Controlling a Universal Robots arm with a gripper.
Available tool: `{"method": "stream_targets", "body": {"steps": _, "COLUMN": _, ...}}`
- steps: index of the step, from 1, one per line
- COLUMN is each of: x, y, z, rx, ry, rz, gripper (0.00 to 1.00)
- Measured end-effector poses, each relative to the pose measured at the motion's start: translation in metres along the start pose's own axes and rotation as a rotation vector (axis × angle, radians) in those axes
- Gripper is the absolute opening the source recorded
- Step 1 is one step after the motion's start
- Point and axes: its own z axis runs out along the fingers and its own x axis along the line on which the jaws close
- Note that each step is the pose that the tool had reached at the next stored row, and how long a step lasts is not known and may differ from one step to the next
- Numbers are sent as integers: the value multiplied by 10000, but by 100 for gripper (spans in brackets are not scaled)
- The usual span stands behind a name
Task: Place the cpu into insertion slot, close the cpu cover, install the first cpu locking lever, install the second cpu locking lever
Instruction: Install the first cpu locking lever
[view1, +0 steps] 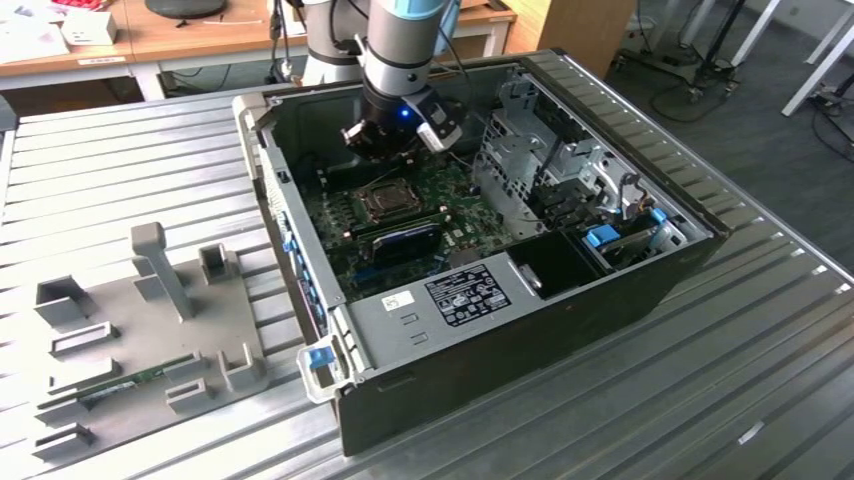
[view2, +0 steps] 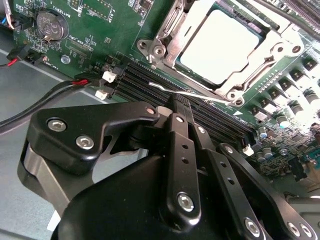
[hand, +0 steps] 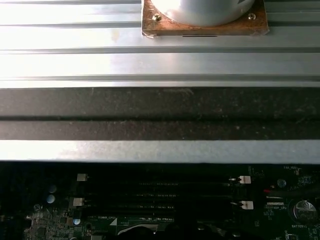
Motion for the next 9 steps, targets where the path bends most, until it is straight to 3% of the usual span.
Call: {"method": "stream_targets", "body": {"steps": 9, "x": -26, "y": 3, "z": -8, "rx": -21, "ry": 1, "rz": 2, "gripper": 10}}
